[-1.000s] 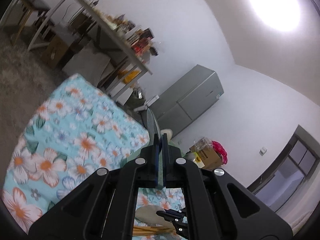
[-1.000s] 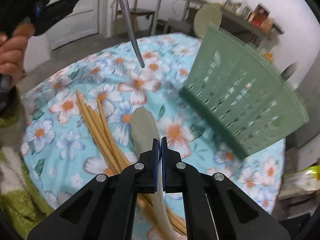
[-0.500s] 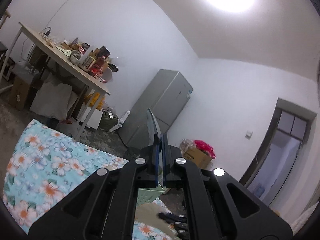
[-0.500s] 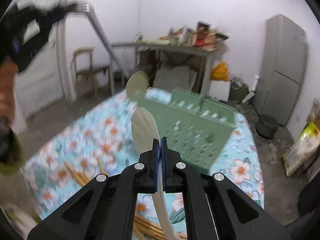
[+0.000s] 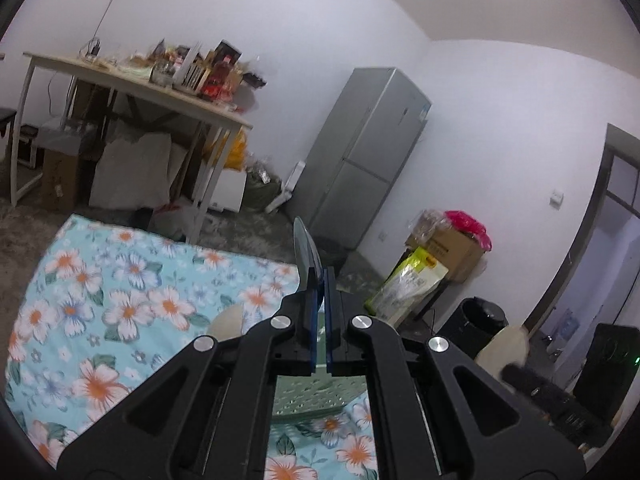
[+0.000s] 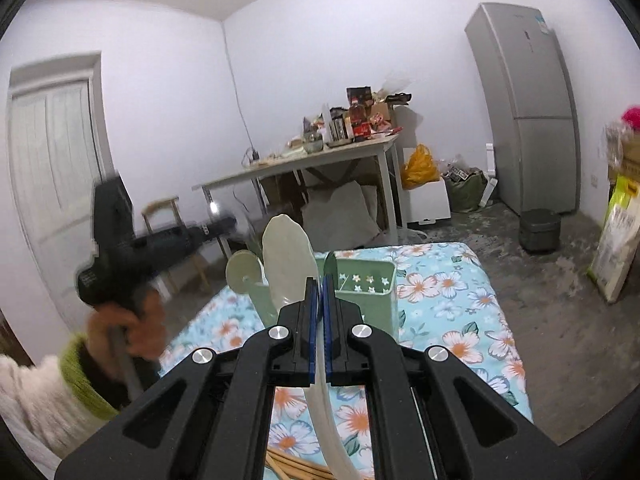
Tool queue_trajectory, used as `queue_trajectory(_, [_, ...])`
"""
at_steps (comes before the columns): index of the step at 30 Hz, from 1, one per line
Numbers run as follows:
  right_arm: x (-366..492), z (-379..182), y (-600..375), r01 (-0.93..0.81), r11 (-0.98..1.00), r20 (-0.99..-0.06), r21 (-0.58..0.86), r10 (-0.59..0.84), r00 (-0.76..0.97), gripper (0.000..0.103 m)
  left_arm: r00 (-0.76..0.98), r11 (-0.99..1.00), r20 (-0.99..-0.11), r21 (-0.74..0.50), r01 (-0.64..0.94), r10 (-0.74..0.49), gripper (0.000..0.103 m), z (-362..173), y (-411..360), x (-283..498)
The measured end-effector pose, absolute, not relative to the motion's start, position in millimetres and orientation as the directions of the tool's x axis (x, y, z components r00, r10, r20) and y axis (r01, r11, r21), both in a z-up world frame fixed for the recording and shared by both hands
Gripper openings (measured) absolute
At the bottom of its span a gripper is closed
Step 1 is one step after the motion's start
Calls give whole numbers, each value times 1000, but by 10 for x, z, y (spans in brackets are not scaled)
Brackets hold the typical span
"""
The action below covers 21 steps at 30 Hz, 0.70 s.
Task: Organize utensils
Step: 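Drop the steel spoon into the holder with the left tool while the right tool carries the white spoon over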
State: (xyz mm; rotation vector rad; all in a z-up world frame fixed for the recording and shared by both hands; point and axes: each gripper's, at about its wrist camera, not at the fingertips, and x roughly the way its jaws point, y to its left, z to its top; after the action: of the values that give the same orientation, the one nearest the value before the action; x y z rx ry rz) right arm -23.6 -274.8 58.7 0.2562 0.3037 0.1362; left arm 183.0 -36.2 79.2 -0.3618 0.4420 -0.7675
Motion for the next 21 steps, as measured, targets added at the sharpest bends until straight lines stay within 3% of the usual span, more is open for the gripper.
queue_trajectory(4, [-213, 546, -2989, -107, 920, -236, 377, 207, 950, 3, 614, 669, -294, -479, 568, -732, 4, 662, -444, 1915])
queue_trajectory(9, [-73, 539, -3244, -143, 864, -178, 482, 256, 950, 3, 606, 659, -289, -485, 575, -741, 27, 644, -468, 1904])
queue_trajectory(21, [472, 742, -3650, -318, 720, 55, 617, 364, 930, 3, 621, 657, -251, -454, 602, -742, 54, 740, -168, 1418])
